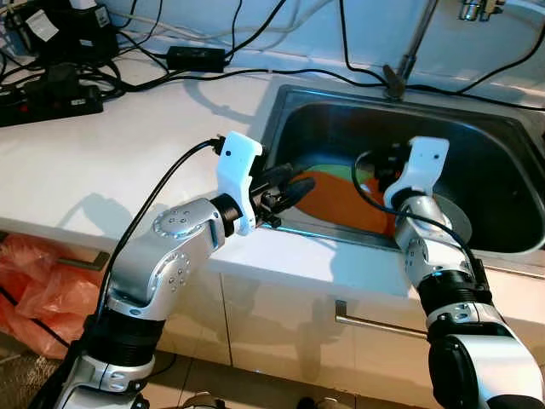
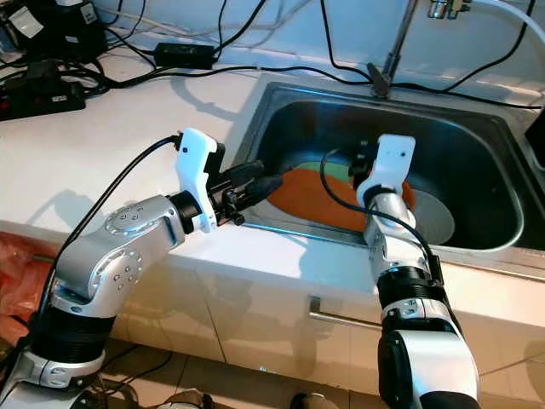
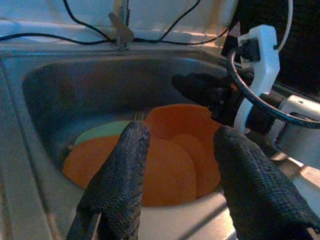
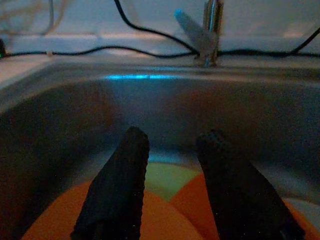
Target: Kitchen organization
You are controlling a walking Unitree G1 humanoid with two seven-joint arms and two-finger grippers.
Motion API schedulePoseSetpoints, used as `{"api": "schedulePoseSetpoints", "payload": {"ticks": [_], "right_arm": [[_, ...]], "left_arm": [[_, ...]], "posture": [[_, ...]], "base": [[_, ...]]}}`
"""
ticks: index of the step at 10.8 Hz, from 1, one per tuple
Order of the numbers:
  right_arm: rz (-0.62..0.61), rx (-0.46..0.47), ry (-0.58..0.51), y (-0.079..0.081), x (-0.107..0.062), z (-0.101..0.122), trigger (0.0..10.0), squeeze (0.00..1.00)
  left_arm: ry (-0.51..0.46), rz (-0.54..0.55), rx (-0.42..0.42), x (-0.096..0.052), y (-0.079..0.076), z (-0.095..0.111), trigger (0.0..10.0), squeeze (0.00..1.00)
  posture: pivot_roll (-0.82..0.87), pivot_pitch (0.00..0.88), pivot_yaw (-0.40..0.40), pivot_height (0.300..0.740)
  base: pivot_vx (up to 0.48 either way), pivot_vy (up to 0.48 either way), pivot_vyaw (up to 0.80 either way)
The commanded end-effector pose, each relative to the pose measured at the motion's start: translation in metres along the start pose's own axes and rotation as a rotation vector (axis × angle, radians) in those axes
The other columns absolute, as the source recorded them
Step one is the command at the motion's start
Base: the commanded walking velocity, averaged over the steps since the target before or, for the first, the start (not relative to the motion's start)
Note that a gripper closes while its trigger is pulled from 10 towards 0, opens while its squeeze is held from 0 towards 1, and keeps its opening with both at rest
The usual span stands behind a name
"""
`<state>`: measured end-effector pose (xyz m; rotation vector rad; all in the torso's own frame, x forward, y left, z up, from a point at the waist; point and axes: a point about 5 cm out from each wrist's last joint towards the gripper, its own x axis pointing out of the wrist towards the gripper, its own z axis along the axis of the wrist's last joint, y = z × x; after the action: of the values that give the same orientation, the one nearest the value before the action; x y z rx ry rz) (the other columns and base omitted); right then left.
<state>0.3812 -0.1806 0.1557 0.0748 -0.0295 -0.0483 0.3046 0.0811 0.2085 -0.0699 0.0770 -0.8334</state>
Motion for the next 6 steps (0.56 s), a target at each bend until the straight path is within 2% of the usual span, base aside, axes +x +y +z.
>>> {"api": "schedulePoseSetpoints", "payload": {"ticks": [1,2,3,6], "right_arm": [[0.001,0.021,-0.096,-0.001,0.001,0.017,10.0,0.00],[0.027,0.041,-0.172,0.003,-0.001,0.026,10.0,0.00],[0.075,0.062,-0.303,0.010,-0.006,0.044,10.0,0.00],[0.101,0.073,-0.401,0.012,-0.018,0.048,10.0,0.00]], "left_arm": [[-0.024,0.026,0.001,0.000,0.003,0.002,10.0,0.00],[-0.066,0.085,-0.008,0.000,0.010,0.005,10.0,0.00],[-0.126,0.210,0.030,0.001,0.021,0.011,10.0,0.00],[-0.242,0.485,0.164,-0.001,0.041,0.020,10.0,0.00]], "posture": [[0.06,0.070,-0.045,0.740],[0.06,0.071,-0.046,0.740],[0.06,0.071,-0.046,0.740],[0.05,0.073,-0.046,0.740]], "base": [[0.000,0.000,0.00],[0.000,0.000,0.00],[0.000,0.000,0.00],[0.000,0.000,0.00]]}}
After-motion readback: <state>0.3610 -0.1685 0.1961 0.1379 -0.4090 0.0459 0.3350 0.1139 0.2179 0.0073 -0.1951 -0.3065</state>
